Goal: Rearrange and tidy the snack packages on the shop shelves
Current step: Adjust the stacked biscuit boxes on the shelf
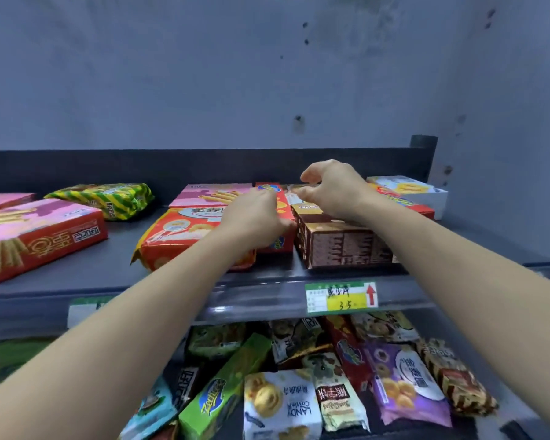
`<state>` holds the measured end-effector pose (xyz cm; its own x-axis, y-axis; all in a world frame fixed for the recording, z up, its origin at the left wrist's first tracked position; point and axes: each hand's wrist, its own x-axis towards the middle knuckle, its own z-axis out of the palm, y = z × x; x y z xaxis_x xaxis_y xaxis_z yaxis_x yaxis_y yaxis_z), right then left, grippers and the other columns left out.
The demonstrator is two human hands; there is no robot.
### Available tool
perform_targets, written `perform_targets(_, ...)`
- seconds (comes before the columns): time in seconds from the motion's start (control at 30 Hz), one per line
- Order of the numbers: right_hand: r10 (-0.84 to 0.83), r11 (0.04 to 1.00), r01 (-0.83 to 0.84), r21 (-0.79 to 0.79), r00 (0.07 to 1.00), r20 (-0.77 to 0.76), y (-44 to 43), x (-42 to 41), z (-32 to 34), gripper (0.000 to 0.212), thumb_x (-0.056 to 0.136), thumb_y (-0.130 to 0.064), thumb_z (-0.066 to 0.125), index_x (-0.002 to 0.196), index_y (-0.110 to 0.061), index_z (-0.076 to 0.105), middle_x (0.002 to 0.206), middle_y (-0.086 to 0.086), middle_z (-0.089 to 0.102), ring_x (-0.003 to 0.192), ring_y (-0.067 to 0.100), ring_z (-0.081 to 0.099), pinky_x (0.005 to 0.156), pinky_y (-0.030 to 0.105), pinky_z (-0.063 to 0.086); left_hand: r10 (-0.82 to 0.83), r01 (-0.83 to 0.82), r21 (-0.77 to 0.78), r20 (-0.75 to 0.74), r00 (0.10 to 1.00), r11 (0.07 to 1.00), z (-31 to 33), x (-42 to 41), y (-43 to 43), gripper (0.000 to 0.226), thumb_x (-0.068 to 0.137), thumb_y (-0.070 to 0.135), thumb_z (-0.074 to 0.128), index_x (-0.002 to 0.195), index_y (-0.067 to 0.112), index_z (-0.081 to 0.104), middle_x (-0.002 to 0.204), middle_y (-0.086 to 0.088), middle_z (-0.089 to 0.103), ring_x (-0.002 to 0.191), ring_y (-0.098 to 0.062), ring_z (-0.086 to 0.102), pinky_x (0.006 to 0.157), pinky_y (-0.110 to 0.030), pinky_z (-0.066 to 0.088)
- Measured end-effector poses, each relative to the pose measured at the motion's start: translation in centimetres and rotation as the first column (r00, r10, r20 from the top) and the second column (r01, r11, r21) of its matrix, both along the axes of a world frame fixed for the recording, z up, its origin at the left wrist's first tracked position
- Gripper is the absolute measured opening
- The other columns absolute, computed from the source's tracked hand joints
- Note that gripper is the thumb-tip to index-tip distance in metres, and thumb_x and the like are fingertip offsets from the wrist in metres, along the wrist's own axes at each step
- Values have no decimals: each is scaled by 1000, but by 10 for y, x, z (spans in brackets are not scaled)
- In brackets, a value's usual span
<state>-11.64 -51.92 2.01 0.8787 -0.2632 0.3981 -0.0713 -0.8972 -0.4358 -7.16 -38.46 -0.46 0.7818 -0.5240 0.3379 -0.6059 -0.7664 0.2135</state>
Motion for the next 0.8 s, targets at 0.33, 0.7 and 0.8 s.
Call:
perform_targets(0.33, 94, 993, -102, -57, 987, -130, -14, 23, 5, 43, 91, -28, 60, 131, -13, 53, 131, 5, 56, 117, 21, 54, 87, 25, 39, 258, -262, 28, 100, 961, 965, 1, -4, -7, 44, 78, 53, 56, 99, 15, 53, 108, -9, 63, 105, -32, 53, 74, -34, 42)
perform_targets(0.7, 127, 969, -184, -165, 944, -304, -11, 66, 11, 42, 90, -31, 58, 124, -6, 58, 123, 9, 60, 112, 27, 56, 95, 36, 47, 404, -397, 152, -18, 915, 905, 10, -4, 21, 33, 76, 45, 57, 78, 13, 47, 115, -14, 52, 111, -33, 42, 84, -36, 39)
perform_targets(0.8, 136, 962, -202, -182, 937, -322, -9, 76, 14, 43, 93, -30, 55, 126, -3, 56, 129, 12, 58, 118, 28, 55, 101, 39, 45, 457, -446, 194, -17, 889, 874, 12, -3, 32, 25, 78, 37, 55, 86, 14, 48, 122, -16, 47, 116, -34, 39, 90, -38, 40)
